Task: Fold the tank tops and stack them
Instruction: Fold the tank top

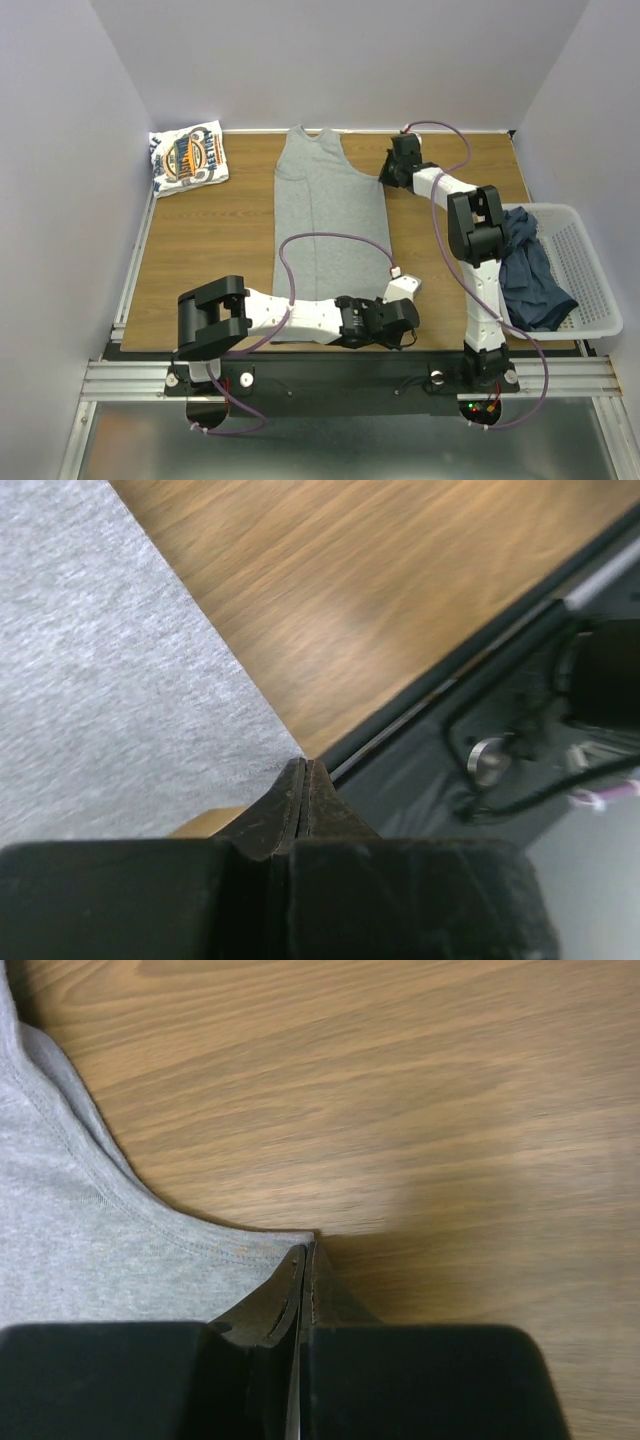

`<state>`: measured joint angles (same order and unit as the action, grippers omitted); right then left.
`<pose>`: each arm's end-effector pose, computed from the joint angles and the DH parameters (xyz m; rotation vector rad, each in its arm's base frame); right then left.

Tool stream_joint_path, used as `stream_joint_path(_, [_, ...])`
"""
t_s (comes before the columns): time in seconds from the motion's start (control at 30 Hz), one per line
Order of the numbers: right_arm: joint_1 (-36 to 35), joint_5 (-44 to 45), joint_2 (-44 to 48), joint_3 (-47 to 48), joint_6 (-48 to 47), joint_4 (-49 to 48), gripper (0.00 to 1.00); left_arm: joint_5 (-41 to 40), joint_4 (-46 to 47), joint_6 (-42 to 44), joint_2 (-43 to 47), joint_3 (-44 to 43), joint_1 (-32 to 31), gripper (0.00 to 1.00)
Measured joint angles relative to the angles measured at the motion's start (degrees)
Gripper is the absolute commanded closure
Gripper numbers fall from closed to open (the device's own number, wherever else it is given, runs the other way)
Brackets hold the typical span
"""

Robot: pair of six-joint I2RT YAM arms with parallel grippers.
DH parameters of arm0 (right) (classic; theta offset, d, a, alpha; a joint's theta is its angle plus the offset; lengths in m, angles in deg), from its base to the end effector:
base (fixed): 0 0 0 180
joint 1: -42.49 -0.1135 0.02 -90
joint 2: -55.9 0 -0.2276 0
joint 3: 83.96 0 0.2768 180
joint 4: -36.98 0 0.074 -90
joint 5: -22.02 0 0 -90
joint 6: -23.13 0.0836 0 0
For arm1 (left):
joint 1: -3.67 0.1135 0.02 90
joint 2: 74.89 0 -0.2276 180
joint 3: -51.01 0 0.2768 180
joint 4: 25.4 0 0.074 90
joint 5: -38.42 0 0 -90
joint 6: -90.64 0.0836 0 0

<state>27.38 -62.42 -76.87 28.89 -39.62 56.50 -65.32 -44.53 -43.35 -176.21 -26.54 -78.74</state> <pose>0.5391 0.1372 0.0864 0.2919 2.2522 0.2846 0.0767 -0.4253 0.1195 0.6831 2.3505 -0.8181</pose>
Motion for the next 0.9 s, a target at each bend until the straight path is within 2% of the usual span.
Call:
stream_joint_path(0.33, [4.13,0.15,1.55,-1.92,0.0,0.52,1.0,2.08,4.24,0.72,3.56,0.96,0.04,1.0])
stream_joint_path(0.9, [4.11,0.04,1.62,-1.92,2.14,0.72,1.0,3.87,9.16,-3.02,11.54,13.31,3.13,1.0])
